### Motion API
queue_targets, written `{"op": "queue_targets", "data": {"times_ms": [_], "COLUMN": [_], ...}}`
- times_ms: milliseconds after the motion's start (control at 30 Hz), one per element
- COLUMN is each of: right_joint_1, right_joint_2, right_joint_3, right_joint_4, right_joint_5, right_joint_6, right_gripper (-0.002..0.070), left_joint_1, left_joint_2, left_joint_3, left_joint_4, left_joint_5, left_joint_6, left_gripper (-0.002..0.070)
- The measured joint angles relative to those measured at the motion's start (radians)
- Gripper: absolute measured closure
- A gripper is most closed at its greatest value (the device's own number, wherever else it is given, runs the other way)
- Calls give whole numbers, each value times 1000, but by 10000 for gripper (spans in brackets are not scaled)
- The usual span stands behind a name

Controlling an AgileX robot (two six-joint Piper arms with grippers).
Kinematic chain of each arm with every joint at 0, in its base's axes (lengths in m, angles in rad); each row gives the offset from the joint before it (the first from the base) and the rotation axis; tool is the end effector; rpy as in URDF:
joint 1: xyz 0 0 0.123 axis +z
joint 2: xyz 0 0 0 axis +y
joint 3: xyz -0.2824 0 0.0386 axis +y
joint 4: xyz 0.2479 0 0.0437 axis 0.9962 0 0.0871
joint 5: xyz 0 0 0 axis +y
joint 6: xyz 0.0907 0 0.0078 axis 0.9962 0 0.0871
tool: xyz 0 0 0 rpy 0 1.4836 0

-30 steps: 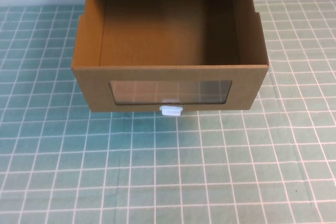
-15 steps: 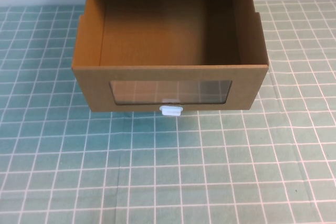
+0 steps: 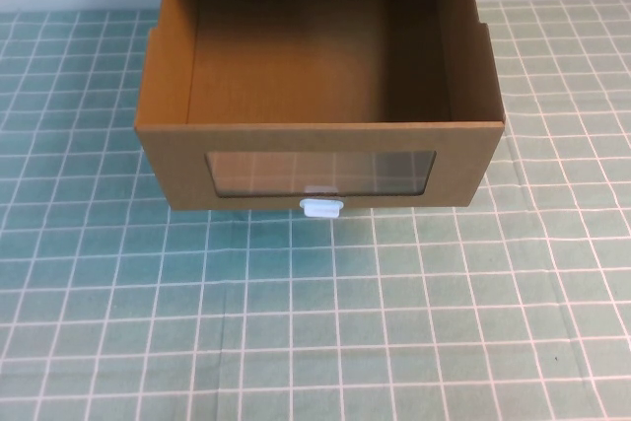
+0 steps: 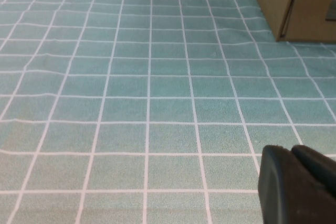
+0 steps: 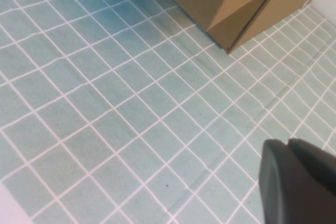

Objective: Open the shoe box
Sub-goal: 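Pull the top drawer of the cardboard box fully open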

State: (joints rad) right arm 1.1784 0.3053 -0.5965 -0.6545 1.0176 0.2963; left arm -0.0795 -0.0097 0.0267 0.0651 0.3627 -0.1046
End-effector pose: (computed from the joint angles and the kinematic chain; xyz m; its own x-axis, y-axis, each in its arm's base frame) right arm 0.0567 0.0136 0.3182 -0.1391 -0.5304 -0.8363 -0.6341 0.6964 -0.3362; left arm 0.0530 -0.0021 0.1720 -0.2890 -0.0208 -0.9571 0.0448 0.9984 -0.0352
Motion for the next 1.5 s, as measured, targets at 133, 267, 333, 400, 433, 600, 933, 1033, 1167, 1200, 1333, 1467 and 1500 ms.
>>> {"op": "queue_targets", "data": {"times_ms": [133, 267, 333, 400, 433, 600, 933, 1033, 1167, 1200, 1333, 1467, 1500], "right_joint_1": [0, -11, -65, -150, -208, -553, -1020, -1048, -1056, -1056, -1056, -1056, -1056], "right_joint_2": [-1, -36, -69, -103, -121, -186, -199, -199, -199, -199, -199, -213, -228], "right_joint_3": [0, 0, 0, 0, 0, 0, 0, 4, 70, 96, 228, 384, 424], "right_joint_4": [0, 2, 4, 17, 36, 198, 457, 511, 559, 564, 568, 575, 577], "right_joint_5": [0, 0, -3, -22, -46, -208, -407, -455, -558, -578, -612, -618, -631], "right_joint_6": [0, 0, -2, -2, -2, -2, -2, -2, -4, -13, -122, -212, -218], "right_gripper": [689, 689, 689, 689, 690, 689, 689, 689, 689, 689, 689, 689, 689], "left_joint_1": [0, 0, 0, 0, 0, 0, 0, 0, 0, 0, 0, 0, 0], "left_joint_2": [0, -2, -2, -2, -2, -2, -2, -2, -2, -2, -2, -2, -2], "left_joint_3": [0, 0, 0, 0, 0, 0, 0, 0, 0, 0, 0, 0, 0], "left_joint_4": [1, 2, 2, 2, 2, 2, 2, 2, 2, 2, 2, 2, 2], "left_joint_5": [0, 0, 0, 1, 1, 1, 1, 1, 1, 1, 1, 1, 1], "left_joint_6": [0, 0, 0, 0, 0, 0, 0, 0, 0, 0, 0, 0, 0], "left_gripper": [680, 680, 680, 680, 680, 680, 680, 680, 680, 680, 680, 680, 680]}}
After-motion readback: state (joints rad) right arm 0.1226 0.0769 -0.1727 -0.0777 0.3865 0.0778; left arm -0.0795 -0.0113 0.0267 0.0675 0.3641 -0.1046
